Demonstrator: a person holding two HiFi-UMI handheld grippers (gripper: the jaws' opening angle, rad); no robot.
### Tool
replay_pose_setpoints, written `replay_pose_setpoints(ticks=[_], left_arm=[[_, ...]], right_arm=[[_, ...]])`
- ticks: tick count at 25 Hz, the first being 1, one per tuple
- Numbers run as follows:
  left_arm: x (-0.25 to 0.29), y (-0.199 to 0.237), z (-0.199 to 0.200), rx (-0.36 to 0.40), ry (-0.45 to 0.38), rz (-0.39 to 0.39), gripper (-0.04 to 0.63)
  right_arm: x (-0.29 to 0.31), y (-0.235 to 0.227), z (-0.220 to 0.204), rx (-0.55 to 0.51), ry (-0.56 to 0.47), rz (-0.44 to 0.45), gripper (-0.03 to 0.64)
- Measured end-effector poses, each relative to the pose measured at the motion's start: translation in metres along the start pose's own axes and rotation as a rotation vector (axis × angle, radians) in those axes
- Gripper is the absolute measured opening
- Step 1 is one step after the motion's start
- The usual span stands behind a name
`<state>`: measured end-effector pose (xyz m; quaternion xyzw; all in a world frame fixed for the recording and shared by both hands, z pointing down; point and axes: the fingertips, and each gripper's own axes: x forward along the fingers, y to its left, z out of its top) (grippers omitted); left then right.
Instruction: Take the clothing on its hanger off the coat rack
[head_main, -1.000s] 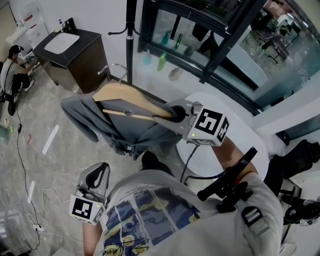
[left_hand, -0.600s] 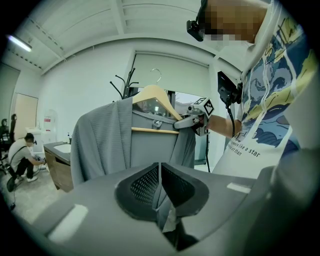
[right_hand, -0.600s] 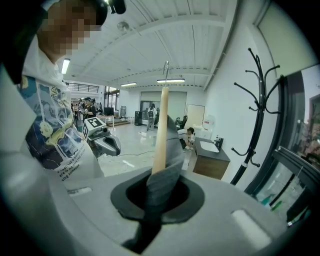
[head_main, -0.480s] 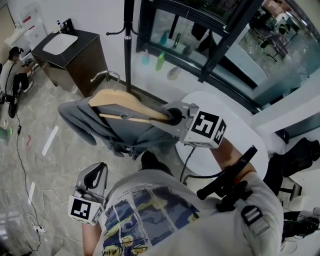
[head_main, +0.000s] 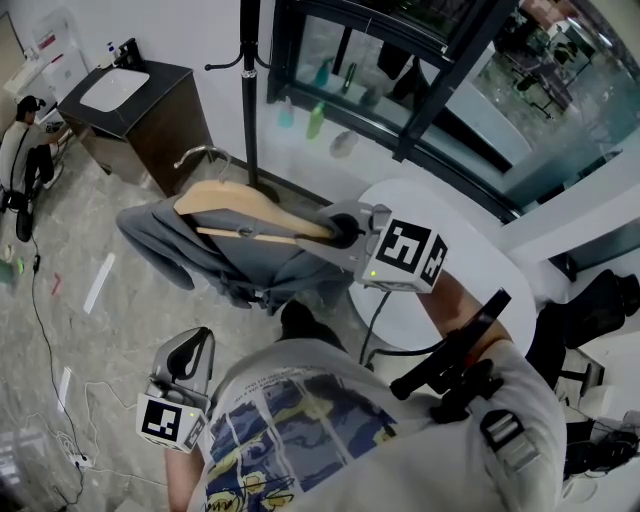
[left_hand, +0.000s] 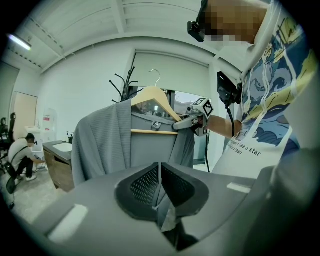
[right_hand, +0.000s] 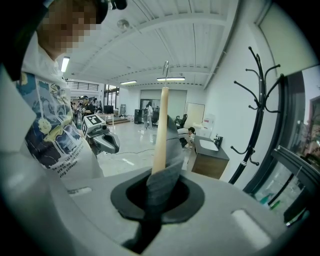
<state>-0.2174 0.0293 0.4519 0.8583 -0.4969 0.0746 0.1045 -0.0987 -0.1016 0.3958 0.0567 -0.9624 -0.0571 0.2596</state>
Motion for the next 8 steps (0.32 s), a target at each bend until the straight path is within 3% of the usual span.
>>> replay_pose_setpoints(ticks=[8], left_arm=[[-0.0016,-0.0036,-0.0042,-0.007,0.016,0.002,0.021]], right_arm=[[-0.0002,-0.0068,0.0009,-0.007,-0.004,-0.007,0.015]])
